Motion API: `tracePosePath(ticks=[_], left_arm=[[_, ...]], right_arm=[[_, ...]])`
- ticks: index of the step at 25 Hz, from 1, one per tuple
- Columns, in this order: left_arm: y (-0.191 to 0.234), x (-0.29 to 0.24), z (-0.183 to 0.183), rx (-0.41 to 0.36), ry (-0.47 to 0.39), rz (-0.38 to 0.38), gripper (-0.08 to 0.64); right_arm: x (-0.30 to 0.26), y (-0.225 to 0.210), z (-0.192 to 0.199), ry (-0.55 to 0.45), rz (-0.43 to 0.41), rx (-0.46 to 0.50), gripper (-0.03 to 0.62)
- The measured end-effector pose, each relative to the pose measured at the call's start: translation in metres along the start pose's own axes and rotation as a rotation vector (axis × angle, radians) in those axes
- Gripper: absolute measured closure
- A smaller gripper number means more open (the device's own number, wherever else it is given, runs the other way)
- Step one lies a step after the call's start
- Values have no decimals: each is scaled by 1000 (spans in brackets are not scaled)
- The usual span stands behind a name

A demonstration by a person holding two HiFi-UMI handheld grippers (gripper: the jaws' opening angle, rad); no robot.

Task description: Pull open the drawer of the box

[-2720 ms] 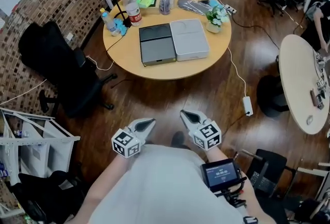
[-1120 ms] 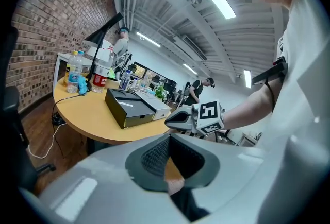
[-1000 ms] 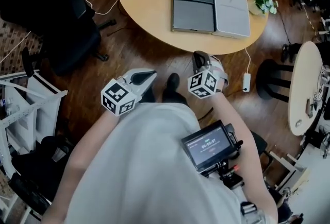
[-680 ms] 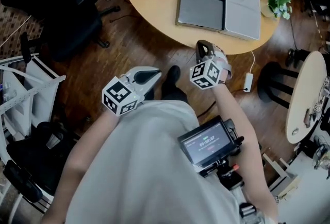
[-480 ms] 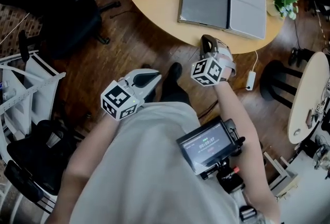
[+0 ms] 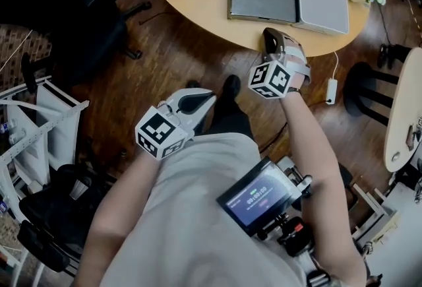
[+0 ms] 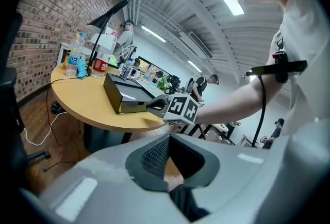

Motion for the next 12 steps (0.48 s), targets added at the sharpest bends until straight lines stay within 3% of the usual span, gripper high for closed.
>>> tracePosePath(ticks=[5, 12], left_arm=[[-4, 4, 16, 11, 30, 3, 554], [-2, 13, 29, 23, 43, -2, 554]], right_arm=[[-5, 2, -6, -10, 49, 30, 520], [-16, 4, -5, 17, 87, 68, 492]])
Point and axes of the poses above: the fingertips, and each gripper's own axes: x backward along the fingers, y to its left, z out of its underside, the point moved 1 cm from there along x, backward along the fingers, and after that the axes turned 7 degrees about y, right-handed, at the moved point
